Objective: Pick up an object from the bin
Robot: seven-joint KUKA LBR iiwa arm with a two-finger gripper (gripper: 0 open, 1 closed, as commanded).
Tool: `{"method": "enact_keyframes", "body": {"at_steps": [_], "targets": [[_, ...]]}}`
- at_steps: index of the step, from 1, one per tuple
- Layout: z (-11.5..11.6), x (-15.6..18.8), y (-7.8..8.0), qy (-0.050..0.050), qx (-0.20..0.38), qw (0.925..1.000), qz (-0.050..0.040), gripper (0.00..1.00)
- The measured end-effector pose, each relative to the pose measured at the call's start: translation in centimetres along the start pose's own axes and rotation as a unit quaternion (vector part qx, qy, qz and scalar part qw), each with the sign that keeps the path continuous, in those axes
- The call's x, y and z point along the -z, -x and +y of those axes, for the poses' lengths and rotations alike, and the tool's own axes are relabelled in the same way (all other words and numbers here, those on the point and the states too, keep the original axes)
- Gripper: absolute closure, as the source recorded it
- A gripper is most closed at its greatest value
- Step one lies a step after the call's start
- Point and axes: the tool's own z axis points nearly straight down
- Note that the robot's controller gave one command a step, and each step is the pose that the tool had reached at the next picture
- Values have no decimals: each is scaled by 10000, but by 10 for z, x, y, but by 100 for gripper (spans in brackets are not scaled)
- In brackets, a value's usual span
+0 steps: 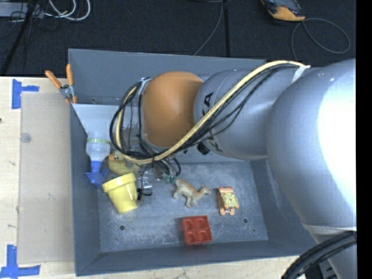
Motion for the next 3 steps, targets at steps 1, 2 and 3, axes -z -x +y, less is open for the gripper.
{"method": "enact_keyframes", "body": {"at_steps": [1, 2, 3], "targets": [[17, -32, -31, -9, 1499, 9887, -18, 0], [48, -43, -5, -5, 2022, 9793, 72, 100], [48, -44, -5, -5, 2018, 9794, 72, 100]]}}
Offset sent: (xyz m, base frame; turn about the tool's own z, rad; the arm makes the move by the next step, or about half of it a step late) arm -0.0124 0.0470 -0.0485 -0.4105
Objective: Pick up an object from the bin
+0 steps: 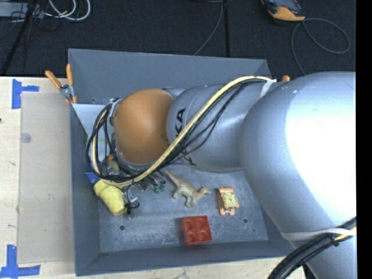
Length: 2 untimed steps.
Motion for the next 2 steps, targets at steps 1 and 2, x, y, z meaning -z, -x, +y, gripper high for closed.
{"method": "enact_keyframes", "body": {"at_steps": [1, 2], "targets": [[-1, 0, 1, 8, 2, 10000, 19, 100], [-1, 3, 3, 4, 53, 10000, -9, 100]]}}
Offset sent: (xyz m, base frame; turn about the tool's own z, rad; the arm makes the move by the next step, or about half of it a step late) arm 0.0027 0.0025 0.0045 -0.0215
